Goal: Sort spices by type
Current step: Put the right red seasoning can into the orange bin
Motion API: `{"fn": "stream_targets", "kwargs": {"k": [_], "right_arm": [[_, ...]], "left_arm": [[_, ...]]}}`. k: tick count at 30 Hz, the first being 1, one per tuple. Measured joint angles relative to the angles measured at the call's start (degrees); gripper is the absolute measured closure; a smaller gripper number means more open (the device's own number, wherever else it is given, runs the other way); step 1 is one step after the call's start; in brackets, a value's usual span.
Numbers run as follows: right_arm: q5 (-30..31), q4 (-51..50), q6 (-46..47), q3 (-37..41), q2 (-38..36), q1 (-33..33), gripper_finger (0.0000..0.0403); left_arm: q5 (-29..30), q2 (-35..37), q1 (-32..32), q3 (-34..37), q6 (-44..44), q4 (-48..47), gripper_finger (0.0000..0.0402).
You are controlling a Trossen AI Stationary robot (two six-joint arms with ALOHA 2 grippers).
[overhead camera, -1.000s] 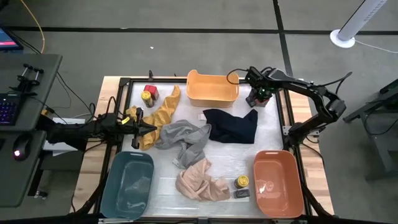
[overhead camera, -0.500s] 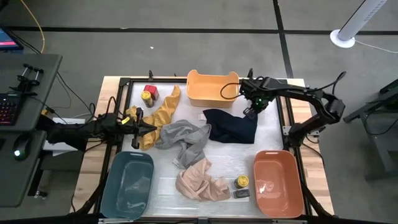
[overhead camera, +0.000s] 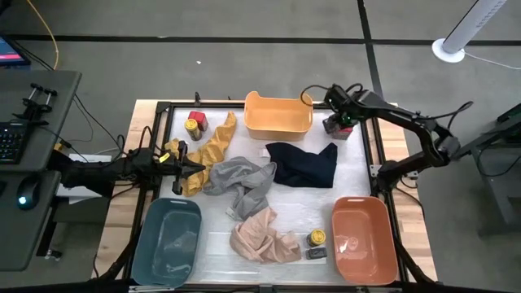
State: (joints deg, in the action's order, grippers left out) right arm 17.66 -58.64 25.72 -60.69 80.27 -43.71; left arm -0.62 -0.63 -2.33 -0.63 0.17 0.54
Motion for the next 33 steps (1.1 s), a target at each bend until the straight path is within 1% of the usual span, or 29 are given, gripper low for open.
{"fn": "stream_targets", "kwargs": {"k": [3,8,17,21,25,30,33], "right_arm": [[-0.1,1.8,0.3,0.0,0.0,-1.7,0.0403],[-0.1,0.2,0.3,0.2,1.3,-3.6,0.0403],[-0.8,1.1,0.5,1.0,4.3,-4.0,0.0403],[1.0,1.4,1.3,1.0,5.4,-4.0,0.0403],[1.3,1.7,1.3,1.0,5.7,-4.0,0.0403],[-1.3,1.1,-0.2,0.9,5.7,-3.8,0.0403],[-3.3,-0.2,-0.6,0.8,5.6,-2.5,0.0403]], "left_arm": [[0.0,0.0,0.0,0.0,0.0,0.0,0.0401],[0.0,0.0,0.0,0.0,0.0,0.0,0.0401],[0.0,0.0,0.0,0.0,0.0,0.0,0.0401],[0.0,0.0,0.0,0.0,0.0,0.0,0.0401],[0.0,0.0,0.0,0.0,0.0,0.0,0.0401],[0.0,0.0,0.0,0.0,0.0,0.0,0.0401],[0.0,0.0,0.0,0.0,0.0,0.0,0.0401]]}}
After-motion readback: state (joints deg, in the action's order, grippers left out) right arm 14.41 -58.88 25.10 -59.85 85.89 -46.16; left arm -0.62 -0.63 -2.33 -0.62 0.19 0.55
